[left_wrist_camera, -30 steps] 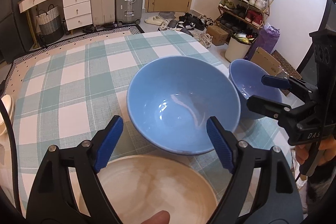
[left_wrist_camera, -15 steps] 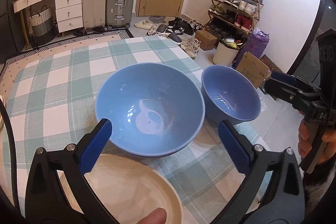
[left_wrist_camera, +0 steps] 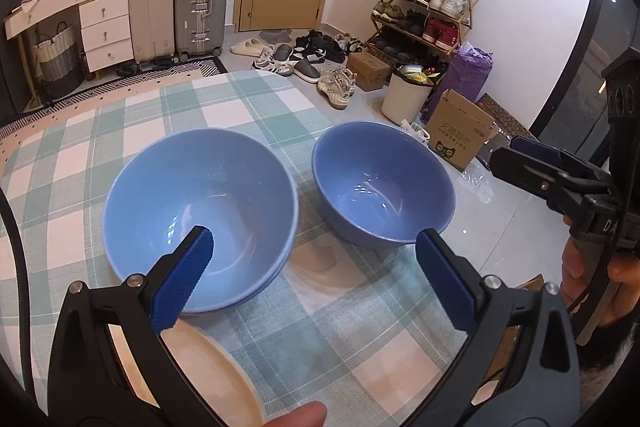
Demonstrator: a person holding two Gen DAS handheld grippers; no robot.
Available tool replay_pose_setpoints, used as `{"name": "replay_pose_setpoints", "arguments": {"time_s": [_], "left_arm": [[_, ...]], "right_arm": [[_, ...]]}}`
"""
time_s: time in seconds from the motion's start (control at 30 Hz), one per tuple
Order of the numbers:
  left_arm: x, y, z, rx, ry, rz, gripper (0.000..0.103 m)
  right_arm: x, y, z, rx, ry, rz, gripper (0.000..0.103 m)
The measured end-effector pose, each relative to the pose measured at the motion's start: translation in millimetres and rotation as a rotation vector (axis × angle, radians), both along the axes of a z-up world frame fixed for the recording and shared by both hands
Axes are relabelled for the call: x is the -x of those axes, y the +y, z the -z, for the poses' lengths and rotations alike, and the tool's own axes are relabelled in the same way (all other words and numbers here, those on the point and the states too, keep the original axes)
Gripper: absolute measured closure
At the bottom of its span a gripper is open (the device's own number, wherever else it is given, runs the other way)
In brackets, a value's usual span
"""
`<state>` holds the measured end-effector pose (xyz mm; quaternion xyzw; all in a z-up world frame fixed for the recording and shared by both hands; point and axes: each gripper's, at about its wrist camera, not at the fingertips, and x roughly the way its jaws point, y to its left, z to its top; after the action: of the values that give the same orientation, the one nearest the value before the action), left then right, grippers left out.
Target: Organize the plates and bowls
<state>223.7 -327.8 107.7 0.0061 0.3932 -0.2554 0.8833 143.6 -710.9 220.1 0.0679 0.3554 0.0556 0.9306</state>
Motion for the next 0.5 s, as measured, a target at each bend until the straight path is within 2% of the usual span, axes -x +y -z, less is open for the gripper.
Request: {"name": "replay_pose_setpoints", "arguments": {"time_s": [0.13, 0.2, 0.3, 0.37, 0.43, 0.5], "left_arm": [[-2, -13, 7, 0.009, 0.027, 0.017, 0.006], [0, -20, 8, -0.005, 0.016, 0.027, 0.013], [2, -31, 10, -0.020, 0.004, 0.050, 0.015], [3, -36, 12, 0.004, 0.010, 0.076, 0.020], [2, -42, 13, 0.015, 0.020, 0.103, 0.030], [2, -49, 15, 0.009, 0.021, 0.116, 0.033]], "right_arm": [[2, -6, 3, -0.007, 0.003, 0.005, 0.001], [3, -8, 5, -0.019, 0.006, 0.005, 0.001], [2, -10, 9, -0.020, 0.008, 0.008, 0.001], [1, -14, 13, -0.037, 0.015, 0.016, 0.001], [0, -19, 17, -0.049, 0.023, 0.029, 0.001], [-2, -22, 21, -0.056, 0.031, 0.040, 0.001]]}}
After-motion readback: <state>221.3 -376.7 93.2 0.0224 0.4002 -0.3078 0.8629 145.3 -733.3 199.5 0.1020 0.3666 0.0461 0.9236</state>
